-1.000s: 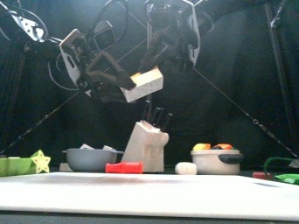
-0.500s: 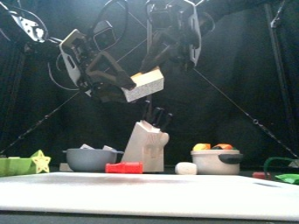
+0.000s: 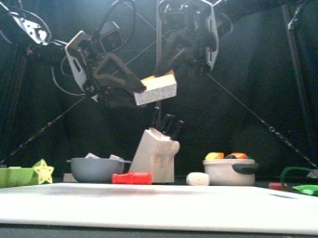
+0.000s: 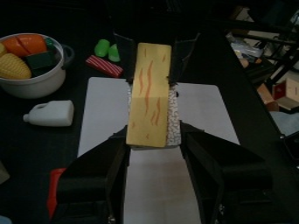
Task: Separate egg sushi
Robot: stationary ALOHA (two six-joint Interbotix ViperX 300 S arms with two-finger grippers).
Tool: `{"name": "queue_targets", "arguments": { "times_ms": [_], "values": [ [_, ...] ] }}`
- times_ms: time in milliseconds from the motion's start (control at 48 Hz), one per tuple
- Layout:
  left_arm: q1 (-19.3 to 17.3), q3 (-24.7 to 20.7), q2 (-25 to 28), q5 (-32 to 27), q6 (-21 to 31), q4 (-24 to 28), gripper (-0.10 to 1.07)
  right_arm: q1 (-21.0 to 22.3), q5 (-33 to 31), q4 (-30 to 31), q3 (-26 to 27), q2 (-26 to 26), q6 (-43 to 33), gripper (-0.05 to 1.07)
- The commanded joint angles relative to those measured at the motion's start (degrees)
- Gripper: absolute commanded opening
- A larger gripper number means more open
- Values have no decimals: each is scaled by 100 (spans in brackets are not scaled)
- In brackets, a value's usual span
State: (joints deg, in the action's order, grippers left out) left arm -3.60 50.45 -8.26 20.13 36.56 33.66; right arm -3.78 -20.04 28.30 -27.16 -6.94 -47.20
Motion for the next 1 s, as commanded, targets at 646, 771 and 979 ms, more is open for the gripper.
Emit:
{"name": "queue_targets", "arguments": {
  "times_ms": [646,771,979],
  "values": [
    [-88,176,-18,-35,-9,26,37,0,18,-229,-158,-642,0,44],
    [-97,176,-18,-35,-9,35,37,0,53,-220,-167,-650,0,44],
    [-97,176,-18,-35,-9,26,37,9,167,-229,-176,-659,9,44]
  ]
}}
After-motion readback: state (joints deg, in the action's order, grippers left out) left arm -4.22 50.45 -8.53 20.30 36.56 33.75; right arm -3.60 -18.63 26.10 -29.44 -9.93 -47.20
